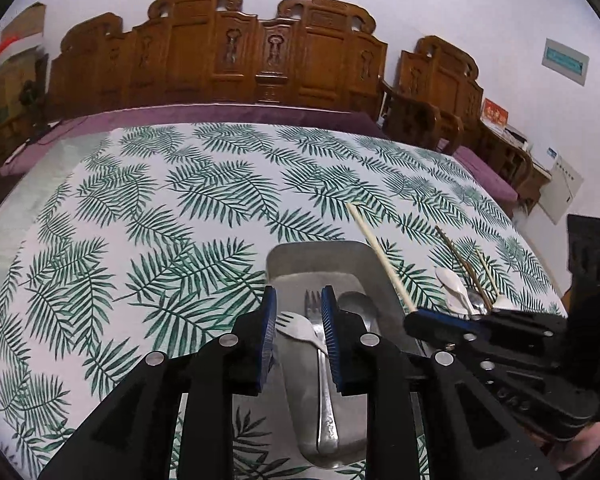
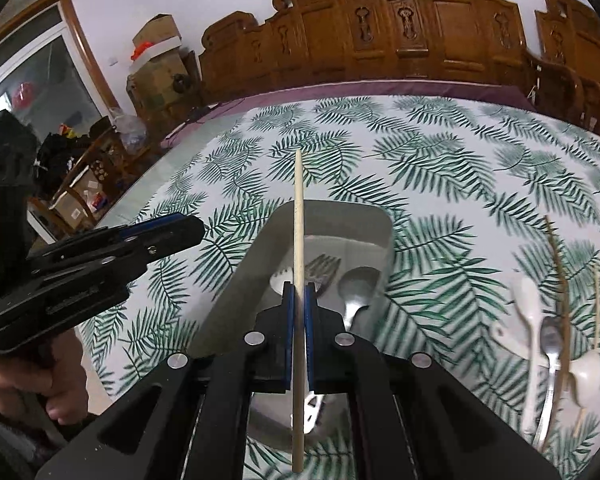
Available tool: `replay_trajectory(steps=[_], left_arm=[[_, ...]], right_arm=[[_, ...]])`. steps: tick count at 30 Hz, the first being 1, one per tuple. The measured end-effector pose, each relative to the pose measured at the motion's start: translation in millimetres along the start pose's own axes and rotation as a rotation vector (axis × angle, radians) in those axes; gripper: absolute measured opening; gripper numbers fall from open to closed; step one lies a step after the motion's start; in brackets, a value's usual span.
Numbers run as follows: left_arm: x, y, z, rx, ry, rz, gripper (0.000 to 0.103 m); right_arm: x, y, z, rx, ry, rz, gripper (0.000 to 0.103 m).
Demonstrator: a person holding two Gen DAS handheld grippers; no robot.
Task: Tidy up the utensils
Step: 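Lower the spoon into the tray and open the left tool while the right tool carries the chopstick over, then lower the wooden chopstick into the tray and open the right tool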
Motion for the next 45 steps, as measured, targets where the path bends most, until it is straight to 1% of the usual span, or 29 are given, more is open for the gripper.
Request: replay_trajectory(steps=[4, 12, 17, 18, 19, 21, 25, 31, 35, 37, 39, 44, 45], left_arm=[[1.0, 0.9, 2.6, 0.007, -0.003, 0.000, 0.021], [1.9, 1.1, 4.9, 0.010, -0.008, -0.002, 0.021], [1.8, 1.2, 4.7, 0.010, -0.007, -0.002, 0.021], [2.0, 1.4, 4.7, 0.010, -0.005, -0.002, 0.021], [2.2, 1.3, 4.3, 0.009, -0.004, -0.003, 0.021], [1.9, 0.5, 2.5, 0.009, -0.001, -0.004, 0.021], [1.1, 0.5, -1.9, 0.002, 0.003, -0.002, 0.021], [-1.2, -1.7, -19.8, -0.027, 0.024, -0.003, 0.022], [-3.0, -1.4, -35.6, -0.049, 0.042, -0.002, 0.028], [-4.5, -1.1, -43.7, -0.058, 0.051, 0.000, 0.029], [-5.7, -0.1, -50.3, -0.066, 0.058, 0.002, 0.033], [-8.9, 3.8, -70.2, -0.091, 0.071, 0.013, 0.048], [-9.7, 4.6, -72.9, -0.095, 0.073, 0.015, 0.048]], right_arm=[[0.1, 14.0, 0.1, 0.010, 0.038, 0.017, 0.006], [-8.8, 34.4, 3.3, -0.001, 0.057, 0.050, 0.006], [-10.3, 38.2, 3.0, 0.016, 0.071, 0.054, 0.007], [-10.6, 38.0, 2.3, 0.016, 0.071, 0.053, 0.007], [-11.3, 37.4, 2.2, 0.018, 0.070, 0.049, 0.010], [-11.4, 36.3, 1.3, 0.018, 0.069, 0.045, 0.010], [-11.9, 24.8, -1.6, 0.015, 0.051, 0.031, 0.010], [-20.7, -19.0, -21.6, -0.060, -0.033, -0.001, 0.010], [-29.1, -50.7, -50.1, -0.156, -0.075, -0.012, 0.010], [-32.0, -62.1, -62.8, -0.194, -0.082, -0.016, 0.010], [-34.4, -73.6, -79.0, -0.232, -0.084, -0.021, 0.010], [-42.9, -92.2, -112.5, -0.322, -0.081, -0.026, 0.010], [-44.9, -94.5, -119.0, -0.335, -0.076, -0.026, 0.010]])
Point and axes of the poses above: each gripper's, at about its wrist camera, not at the fingertips, and y roughly the way its jaws point, z to its left, x to its top, the point moved 1 cm from there along y, roughly the way its jaws point, and after that the axes turned 7 degrees about x, right-handed, at the moved point
